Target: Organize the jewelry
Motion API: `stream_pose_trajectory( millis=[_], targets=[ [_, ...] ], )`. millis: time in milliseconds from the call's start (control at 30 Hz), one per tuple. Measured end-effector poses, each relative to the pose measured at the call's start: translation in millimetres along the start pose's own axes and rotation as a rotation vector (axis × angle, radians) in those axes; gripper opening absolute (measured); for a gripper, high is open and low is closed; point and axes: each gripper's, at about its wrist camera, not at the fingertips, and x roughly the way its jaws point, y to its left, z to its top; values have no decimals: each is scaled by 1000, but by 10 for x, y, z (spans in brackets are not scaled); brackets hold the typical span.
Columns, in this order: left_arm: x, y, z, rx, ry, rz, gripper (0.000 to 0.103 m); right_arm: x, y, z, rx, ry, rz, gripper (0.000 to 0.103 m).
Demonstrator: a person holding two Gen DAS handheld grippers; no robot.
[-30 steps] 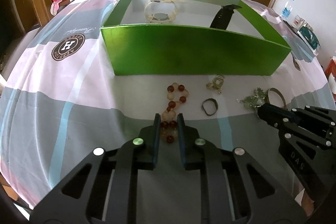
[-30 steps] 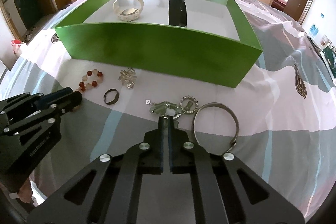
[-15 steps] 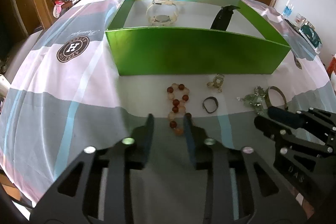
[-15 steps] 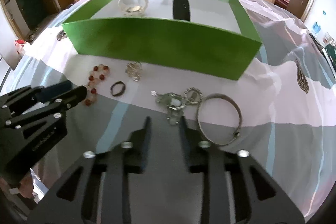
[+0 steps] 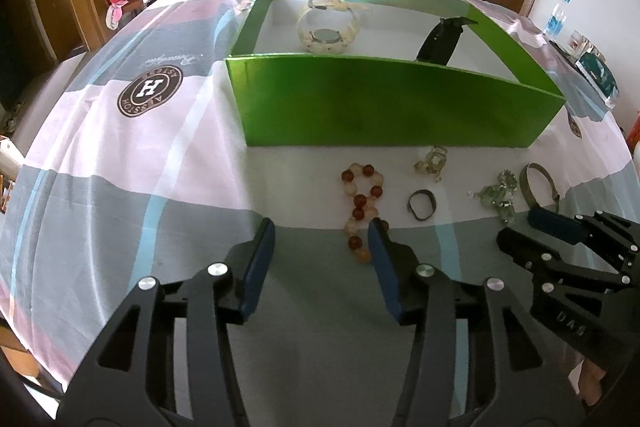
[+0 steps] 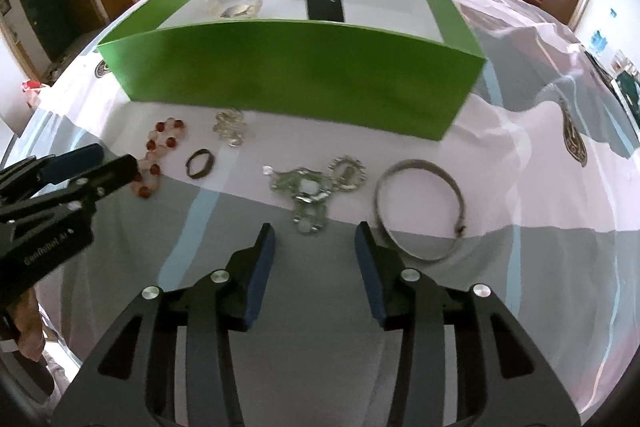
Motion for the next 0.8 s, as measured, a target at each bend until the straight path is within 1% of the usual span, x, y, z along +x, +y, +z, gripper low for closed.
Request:
stream_pose_trajectory(
  millis=[167,333,367,433,467,500,533,567,600,633,667,800],
  targets=[
    [36,18,12,2,12,-10,56,48,-11,84,22,-5,-6,42],
    [126,-23,58,9,23,-5,56,69,-7,123,30,-14,-14,42],
    [142,-37,60,10,25,-5,52,70,-10,121,30,-16,-13,42],
    [148,-68,48,20,20,7,49,71,-14,116,28,-19,-10,42],
    [146,-78,44,24,18,6,43,70,-9,111,26,-20,-10,42],
    [140,-90,35,28,15,3,33,69,-2,109,25,-21,-11,42],
    [131,-99,25,31,13,0,28,71,0,112,25,-22,-12,41],
    [129,-105,21,31,13,-3,18,72,4,112,24,-26,-11,33],
    [125,-107,15,31,12,-10,14,69,14,115,21,-31,-7,27],
    [122,-112,11,33,11,-11,13,70,21,114,18,-29,-3,20],
    [122,-114,8,35,11,-7,11,65,39,113,15,-27,-3,18],
    [111,-109,20,33,10,-12,9,54,63,101,10,-29,-3,16]
  ],
)
